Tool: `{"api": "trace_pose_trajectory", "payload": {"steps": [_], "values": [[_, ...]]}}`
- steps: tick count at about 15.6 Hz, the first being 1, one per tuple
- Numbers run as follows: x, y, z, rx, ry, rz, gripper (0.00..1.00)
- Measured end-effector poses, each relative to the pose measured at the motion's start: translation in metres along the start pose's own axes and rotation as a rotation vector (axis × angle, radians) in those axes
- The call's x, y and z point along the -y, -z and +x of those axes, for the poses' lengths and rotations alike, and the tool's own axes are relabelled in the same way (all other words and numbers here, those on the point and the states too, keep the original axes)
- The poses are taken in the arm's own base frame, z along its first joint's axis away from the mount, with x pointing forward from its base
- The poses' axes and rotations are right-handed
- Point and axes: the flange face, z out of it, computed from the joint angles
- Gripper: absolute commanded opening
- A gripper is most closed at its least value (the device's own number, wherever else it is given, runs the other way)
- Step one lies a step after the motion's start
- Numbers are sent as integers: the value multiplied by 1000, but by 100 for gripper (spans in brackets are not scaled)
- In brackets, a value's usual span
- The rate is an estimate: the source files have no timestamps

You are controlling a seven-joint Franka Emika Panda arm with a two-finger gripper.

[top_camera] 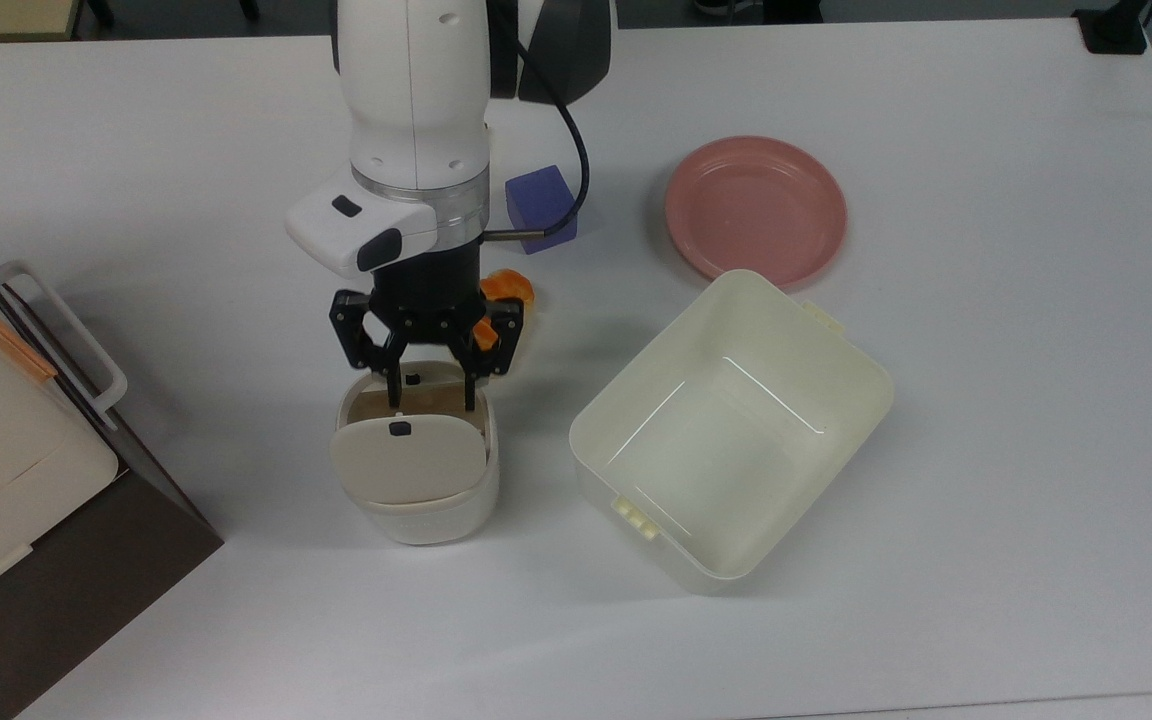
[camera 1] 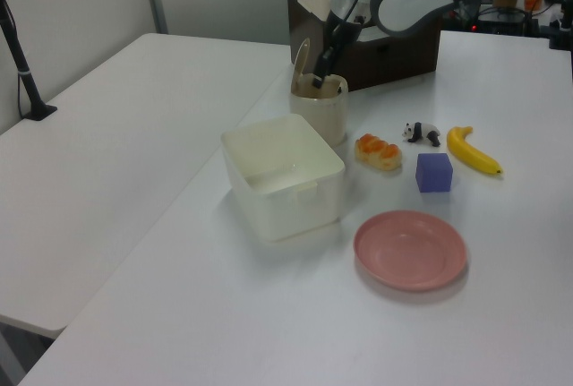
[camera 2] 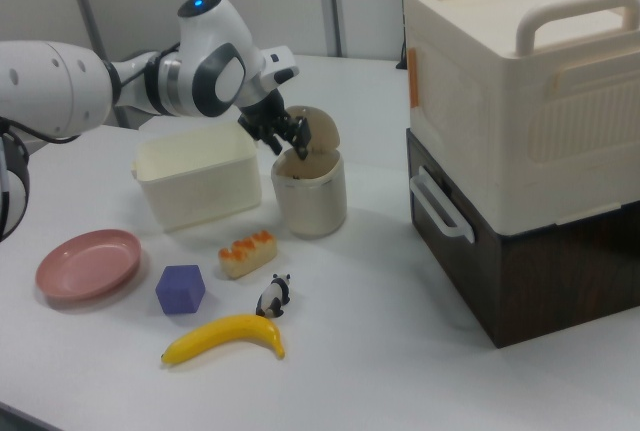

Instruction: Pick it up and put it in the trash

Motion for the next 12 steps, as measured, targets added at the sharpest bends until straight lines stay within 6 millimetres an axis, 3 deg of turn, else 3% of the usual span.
{"api": "trace_pose_trajectory", "payload": {"steps": [2, 4, 7, 12], "values": [[2, 10, -11, 106, 5, -7, 62], [7, 25, -21, 201, 13, -14, 83], [9, 61, -35, 305, 17, -25, 100], [3, 124, -53, 379, 9, -40, 100]]}}
